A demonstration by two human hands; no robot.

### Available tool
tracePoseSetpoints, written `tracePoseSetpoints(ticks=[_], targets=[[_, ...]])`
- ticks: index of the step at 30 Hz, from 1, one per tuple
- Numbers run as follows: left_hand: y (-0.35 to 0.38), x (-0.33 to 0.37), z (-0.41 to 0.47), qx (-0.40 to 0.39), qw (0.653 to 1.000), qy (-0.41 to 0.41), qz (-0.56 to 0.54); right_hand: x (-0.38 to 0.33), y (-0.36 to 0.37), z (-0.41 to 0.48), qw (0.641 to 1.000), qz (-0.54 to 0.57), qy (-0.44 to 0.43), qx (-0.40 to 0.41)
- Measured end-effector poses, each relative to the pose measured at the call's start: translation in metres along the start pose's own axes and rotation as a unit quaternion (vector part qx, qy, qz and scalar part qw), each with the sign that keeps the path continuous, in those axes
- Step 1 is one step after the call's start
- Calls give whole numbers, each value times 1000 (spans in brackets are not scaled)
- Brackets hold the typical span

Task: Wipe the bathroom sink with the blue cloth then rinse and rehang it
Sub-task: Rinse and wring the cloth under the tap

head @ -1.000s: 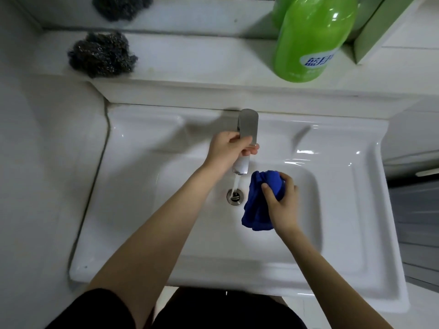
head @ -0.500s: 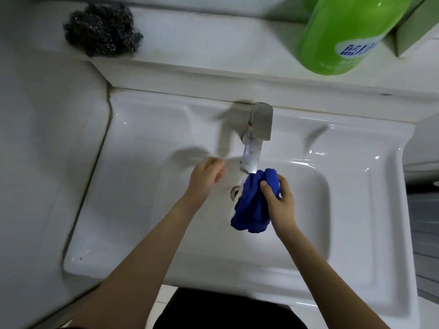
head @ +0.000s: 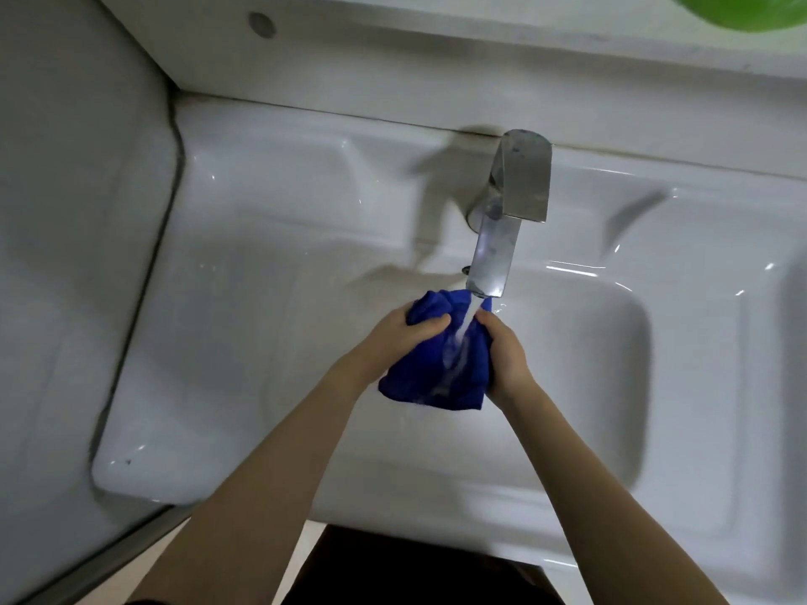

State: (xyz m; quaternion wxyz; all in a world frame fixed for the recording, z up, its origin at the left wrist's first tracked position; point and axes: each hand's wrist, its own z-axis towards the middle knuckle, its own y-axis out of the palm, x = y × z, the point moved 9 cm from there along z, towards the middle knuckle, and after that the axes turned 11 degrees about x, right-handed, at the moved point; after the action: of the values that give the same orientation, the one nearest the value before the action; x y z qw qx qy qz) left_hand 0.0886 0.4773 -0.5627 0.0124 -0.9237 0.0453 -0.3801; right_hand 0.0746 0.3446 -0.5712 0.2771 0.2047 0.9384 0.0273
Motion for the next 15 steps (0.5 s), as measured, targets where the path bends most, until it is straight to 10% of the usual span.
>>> tracePoseSetpoints(ticks=[15], targets=[[-31,-37,5,59,967,-80,-236,-16,-10,0,992,-116,-28,48]])
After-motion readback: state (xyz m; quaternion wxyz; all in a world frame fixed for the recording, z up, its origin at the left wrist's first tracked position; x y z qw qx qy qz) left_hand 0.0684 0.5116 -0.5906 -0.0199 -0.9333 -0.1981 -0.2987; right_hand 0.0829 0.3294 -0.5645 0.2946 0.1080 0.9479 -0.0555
